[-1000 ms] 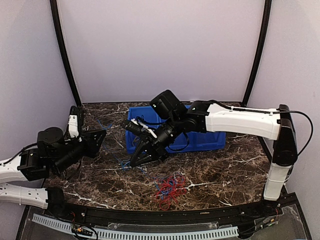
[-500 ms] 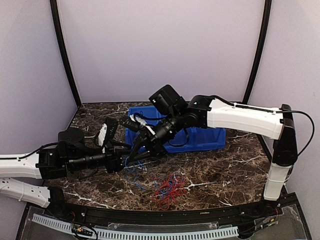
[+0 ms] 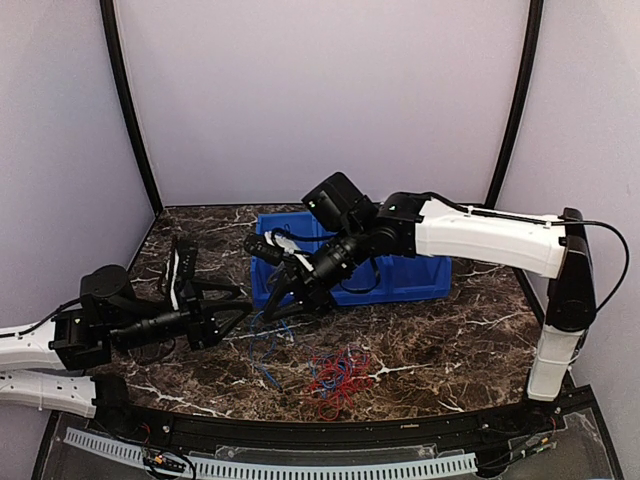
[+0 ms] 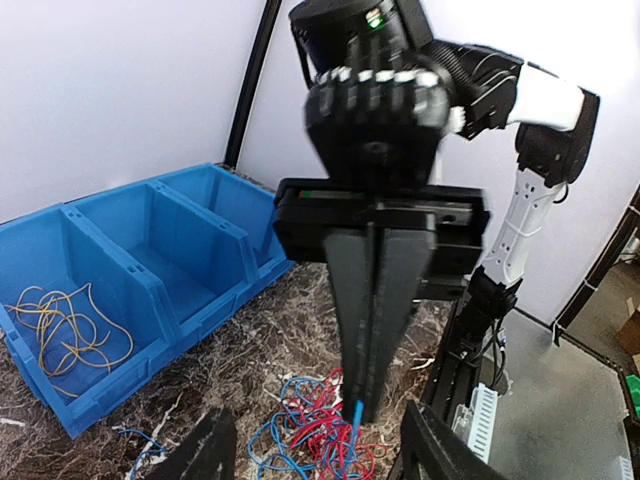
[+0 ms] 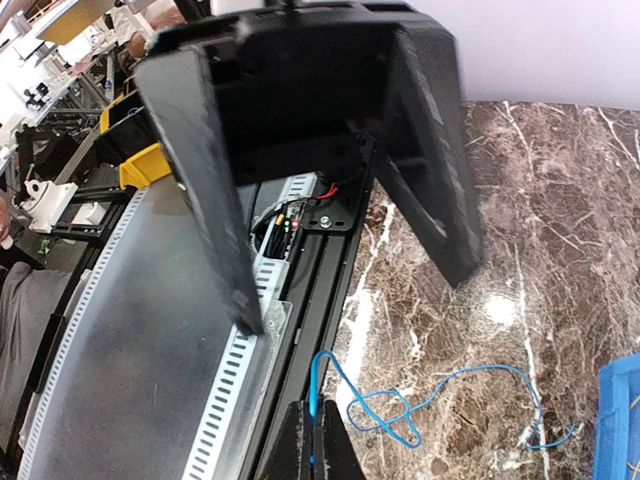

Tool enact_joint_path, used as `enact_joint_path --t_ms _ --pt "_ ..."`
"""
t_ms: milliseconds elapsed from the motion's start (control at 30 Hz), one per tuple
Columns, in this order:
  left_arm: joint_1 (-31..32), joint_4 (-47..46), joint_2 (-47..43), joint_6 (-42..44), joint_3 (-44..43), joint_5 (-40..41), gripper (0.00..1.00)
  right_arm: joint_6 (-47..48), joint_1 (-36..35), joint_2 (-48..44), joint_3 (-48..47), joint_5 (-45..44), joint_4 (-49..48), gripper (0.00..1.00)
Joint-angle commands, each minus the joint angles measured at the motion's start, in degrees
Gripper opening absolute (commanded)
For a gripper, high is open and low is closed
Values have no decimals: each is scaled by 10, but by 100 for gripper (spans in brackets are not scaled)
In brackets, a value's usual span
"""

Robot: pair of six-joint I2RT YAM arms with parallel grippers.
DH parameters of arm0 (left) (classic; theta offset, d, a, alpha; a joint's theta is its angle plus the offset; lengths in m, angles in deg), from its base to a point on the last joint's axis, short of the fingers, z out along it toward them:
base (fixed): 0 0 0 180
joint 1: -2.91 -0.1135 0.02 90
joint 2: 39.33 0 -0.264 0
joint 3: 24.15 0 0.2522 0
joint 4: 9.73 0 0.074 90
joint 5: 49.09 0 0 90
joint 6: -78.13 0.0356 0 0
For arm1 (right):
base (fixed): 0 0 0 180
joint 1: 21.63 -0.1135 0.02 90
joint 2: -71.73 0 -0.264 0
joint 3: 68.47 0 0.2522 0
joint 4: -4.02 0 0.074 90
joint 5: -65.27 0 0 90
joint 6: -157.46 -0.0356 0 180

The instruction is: Untangle the cables

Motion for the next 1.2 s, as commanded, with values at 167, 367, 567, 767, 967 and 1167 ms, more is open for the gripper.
enact_joint_path --t_ms 167,367,567,767,967,1167 --pt "6 -50 57 7 11 -99 56 2 21 -13 -1 -24 -28 0" --pt "6 -52 104 30 -8 -72 49 6 23 -21 4 -15 -25 0" --pt "6 -52 95 40 -11 -53 15 13 30 -36 34 -9 -35 0" --pt "6 -39 61 37 -11 -9 0 33 37 -33 60 -1 -30 14" --pt "6 -10 9 40 -30 49 0 52 37 -17 170 -24 -70 41" --pt "6 30 -27 58 -79 97 0 23 37 33 253 -21 -137 34"
